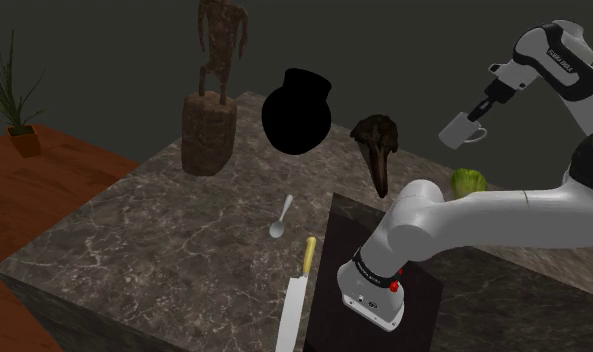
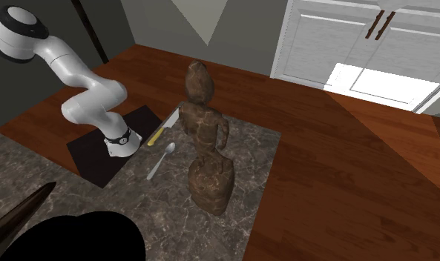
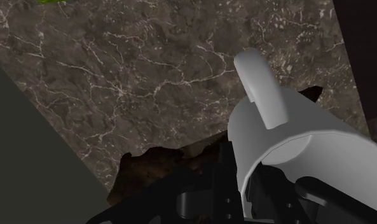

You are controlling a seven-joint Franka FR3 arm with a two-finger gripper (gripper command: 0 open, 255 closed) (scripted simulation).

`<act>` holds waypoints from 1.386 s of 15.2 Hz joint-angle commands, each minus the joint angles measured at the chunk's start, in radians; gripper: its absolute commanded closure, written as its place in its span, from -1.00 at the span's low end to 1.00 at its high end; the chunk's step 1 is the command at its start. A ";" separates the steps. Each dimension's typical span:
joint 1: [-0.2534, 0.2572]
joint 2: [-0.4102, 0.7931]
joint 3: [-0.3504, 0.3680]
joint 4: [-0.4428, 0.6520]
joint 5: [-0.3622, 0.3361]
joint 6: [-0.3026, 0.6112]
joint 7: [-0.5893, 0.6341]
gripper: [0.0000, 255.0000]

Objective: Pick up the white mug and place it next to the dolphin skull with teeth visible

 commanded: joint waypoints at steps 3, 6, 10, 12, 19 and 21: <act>0.125 0.041 -0.133 0.177 -0.026 -0.024 -0.089 1.00; 0.188 0.043 -0.200 0.252 -0.047 -0.030 -0.129 1.00; 0.161 0.017 -0.201 0.185 -0.063 0.013 -0.117 1.00; 0.149 0.005 -0.203 0.154 -0.071 0.034 -0.112 1.00; 0.116 -0.034 -0.221 0.055 -0.102 0.104 -0.095 1.00; 0.108 -0.044 -0.229 0.029 -0.112 0.124 -0.091 1.00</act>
